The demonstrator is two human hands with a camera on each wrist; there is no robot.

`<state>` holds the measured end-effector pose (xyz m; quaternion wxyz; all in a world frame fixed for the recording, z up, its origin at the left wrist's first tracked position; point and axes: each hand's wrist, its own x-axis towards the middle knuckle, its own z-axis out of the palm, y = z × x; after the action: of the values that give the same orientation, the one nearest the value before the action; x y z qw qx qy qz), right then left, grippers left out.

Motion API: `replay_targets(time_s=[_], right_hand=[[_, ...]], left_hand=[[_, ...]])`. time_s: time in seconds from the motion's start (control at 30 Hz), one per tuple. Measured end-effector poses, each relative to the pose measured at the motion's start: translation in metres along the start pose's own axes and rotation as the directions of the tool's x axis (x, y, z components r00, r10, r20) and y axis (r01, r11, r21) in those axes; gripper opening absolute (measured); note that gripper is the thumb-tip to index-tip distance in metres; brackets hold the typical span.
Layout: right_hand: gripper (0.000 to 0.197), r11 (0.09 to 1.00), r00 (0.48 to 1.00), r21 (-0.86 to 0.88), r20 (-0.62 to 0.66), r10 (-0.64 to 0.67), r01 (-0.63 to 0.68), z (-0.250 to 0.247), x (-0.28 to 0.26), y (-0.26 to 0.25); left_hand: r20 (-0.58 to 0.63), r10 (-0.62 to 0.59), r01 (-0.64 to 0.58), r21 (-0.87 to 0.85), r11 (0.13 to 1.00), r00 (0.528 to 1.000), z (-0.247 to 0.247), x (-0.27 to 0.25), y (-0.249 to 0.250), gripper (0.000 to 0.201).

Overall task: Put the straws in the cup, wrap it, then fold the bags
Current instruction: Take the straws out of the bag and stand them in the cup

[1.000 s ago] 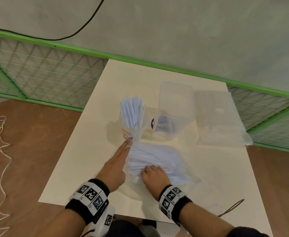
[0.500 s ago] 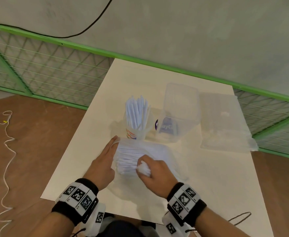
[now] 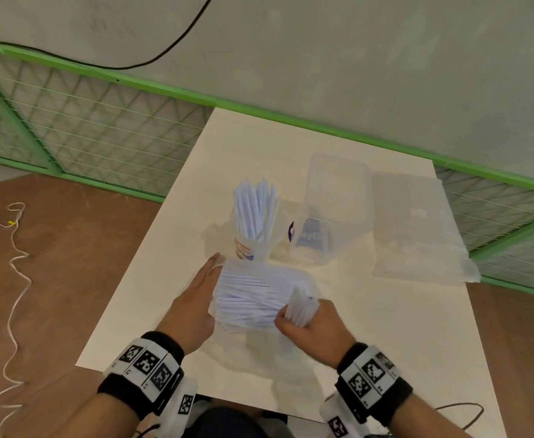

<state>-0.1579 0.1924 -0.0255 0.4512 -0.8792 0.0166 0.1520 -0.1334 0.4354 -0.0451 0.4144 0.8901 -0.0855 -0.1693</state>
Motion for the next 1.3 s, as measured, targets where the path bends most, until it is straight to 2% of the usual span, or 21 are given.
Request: replay_targets(time_s=[0.07, 0.17, 0.3, 0.4, 0.5, 0.63, 0.7, 0.77, 0.8, 0.87, 0.97, 1.03, 1.07, 1.13, 1.17, 1.23, 1.3], right_hand=[[0.020, 0.999, 0.999, -0.011, -0.024, -0.040, 0.040, -0.024, 0.006, -0.027], [0.012, 0.986, 0.978, 0.089, -0.167, -0.124, 0.140, -0.072, 0.019, -0.083], [0.007, 0.936, 0.883, 0.090, -0.374, -0.285, 0.340, -0.127, 0.038, -0.157], [0.007, 0.917, 0.831, 0.039, -0.438, -0.342, 0.397, -0.134, 0.065, -0.184], [0.008, 0.948, 0.873, -0.038, -0.380, -0.307, 0.317, -0.115, 0.097, -0.178], [0.022, 0.961, 0.953, -0.200, -0.196, -0.229, 0.190, -0.080, 0.127, -0.144], [0.039, 0.953, 0.966, -0.251, -0.154, -0.210, 0.168, -0.074, 0.132, -0.134], [0.058, 0.955, 0.954, -0.245, -0.204, -0.220, 0.168, -0.076, 0.131, -0.133], [0.061, 0.955, 0.937, -0.233, -0.255, -0.240, 0.181, -0.078, 0.131, -0.135], [0.055, 0.944, 0.873, -0.219, -0.372, -0.315, 0.247, -0.083, 0.126, -0.140], [0.030, 0.864, 0.723, -0.246, -0.474, -0.503, 0.439, -0.083, 0.104, -0.150], [0.024, 0.783, 0.663, -0.288, -0.420, -0.620, 0.551, -0.070, 0.080, -0.150], [0.024, 0.750, 0.660, -0.303, -0.355, -0.662, 0.588, -0.058, 0.068, -0.145], [0.025, 0.718, 0.721, -0.325, -0.136, -0.680, 0.616, -0.028, 0.045, -0.125], [0.027, 0.723, 0.775, -0.354, 0.007, -0.632, 0.593, -0.012, 0.037, -0.112], [0.029, 0.715, 0.863, -0.483, 0.267, -0.430, 0.506, 0.019, 0.027, -0.079], [0.033, 0.649, 0.893, -0.618, 0.369, -0.258, 0.444, 0.043, 0.022, -0.046]], left_hand=[[0.001, -0.001, 0.001, 0.002, 1.000, 1.000, 0.000, 0.000, 0.001, 0.102], [0.005, 0.005, -0.005, 0.001, 1.000, 1.000, 0.001, -0.001, 0.000, 0.103], [0.007, -0.006, 0.006, -0.007, 1.000, 1.000, 0.001, -0.002, 0.003, 0.101], [0.008, -0.002, 0.002, -0.025, 1.000, 1.000, 0.001, -0.004, 0.005, 0.102], [0.003, -0.007, 0.007, -0.036, 0.999, 1.000, 0.000, -0.005, 0.006, 0.102], [-0.004, -0.012, 0.012, -0.022, 1.000, 1.000, 0.000, -0.006, 0.005, 0.101], [-0.001, 0.001, -0.001, -0.017, 1.000, 1.000, -0.001, -0.006, 0.003, 0.100], [-0.001, 0.008, -0.008, -0.024, 1.000, 1.000, -0.001, -0.007, 0.003, 0.101], [0.000, 0.005, -0.005, -0.027, 1.000, 1.000, 0.000, -0.008, 0.003, 0.101], [0.001, -0.003, 0.003, -0.025, 1.000, 1.000, 0.000, -0.008, 0.004, 0.101], [0.005, -0.009, 0.009, -0.022, 1.000, 1.000, -0.001, -0.007, 0.003, 0.101], [0.013, -0.023, 0.023, -0.018, 1.000, 1.000, -0.001, -0.007, 0.004, 0.102], [0.018, -0.030, 0.030, -0.013, 0.999, 0.999, 0.000, -0.006, 0.004, 0.102], [0.021, -0.033, 0.033, -0.005, 0.999, 0.999, 0.002, -0.006, 0.005, 0.103], [0.022, -0.026, 0.026, 0.000, 1.000, 0.999, 0.002, -0.005, 0.006, 0.103], [0.028, 0.006, -0.006, 0.009, 1.000, 1.000, 0.005, -0.003, 0.005, 0.104], [0.043, 0.035, -0.035, 0.014, 0.999, 0.998, 0.009, -0.001, 0.005, 0.105]])
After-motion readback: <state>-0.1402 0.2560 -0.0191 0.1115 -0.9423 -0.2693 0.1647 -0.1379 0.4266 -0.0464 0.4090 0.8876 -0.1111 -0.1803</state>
